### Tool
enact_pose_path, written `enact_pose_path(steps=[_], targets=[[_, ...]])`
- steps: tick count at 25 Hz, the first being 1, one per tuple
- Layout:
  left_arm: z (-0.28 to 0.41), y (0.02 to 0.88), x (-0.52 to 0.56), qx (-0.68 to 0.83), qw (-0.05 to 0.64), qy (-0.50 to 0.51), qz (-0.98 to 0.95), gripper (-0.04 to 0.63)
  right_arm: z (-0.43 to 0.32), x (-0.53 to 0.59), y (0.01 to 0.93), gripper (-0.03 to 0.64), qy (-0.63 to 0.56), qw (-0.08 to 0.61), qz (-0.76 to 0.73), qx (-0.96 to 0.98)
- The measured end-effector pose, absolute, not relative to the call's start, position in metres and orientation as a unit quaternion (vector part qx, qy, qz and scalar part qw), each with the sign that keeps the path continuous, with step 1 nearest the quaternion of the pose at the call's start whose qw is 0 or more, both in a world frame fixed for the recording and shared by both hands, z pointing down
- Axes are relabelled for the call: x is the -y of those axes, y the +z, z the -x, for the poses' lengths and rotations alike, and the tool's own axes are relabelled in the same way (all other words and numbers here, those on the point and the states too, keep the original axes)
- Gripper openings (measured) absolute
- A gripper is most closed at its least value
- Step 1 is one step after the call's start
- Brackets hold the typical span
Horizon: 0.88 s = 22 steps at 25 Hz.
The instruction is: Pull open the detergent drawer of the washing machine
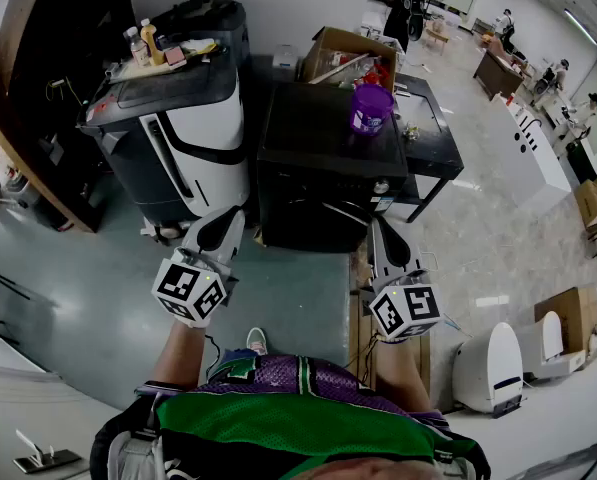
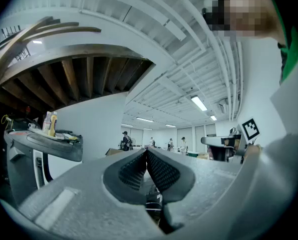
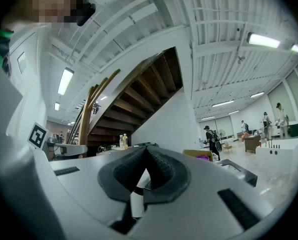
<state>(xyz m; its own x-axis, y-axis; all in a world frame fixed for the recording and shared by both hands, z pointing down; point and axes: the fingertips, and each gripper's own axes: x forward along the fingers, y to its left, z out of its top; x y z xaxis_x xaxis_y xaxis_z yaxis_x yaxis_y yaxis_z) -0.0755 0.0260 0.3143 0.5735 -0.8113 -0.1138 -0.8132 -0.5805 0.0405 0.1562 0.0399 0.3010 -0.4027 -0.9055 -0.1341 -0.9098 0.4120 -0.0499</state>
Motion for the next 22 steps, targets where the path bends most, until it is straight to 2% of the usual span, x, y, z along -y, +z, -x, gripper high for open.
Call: enact_pose_path(steps=[22], targets=[[0.078,0.315,-0.034,-0.461,0.001,0.069,0.885,0.017,-0.148,-0.046,0.296,0.000,0.025,0.077,0.534,-0.842]])
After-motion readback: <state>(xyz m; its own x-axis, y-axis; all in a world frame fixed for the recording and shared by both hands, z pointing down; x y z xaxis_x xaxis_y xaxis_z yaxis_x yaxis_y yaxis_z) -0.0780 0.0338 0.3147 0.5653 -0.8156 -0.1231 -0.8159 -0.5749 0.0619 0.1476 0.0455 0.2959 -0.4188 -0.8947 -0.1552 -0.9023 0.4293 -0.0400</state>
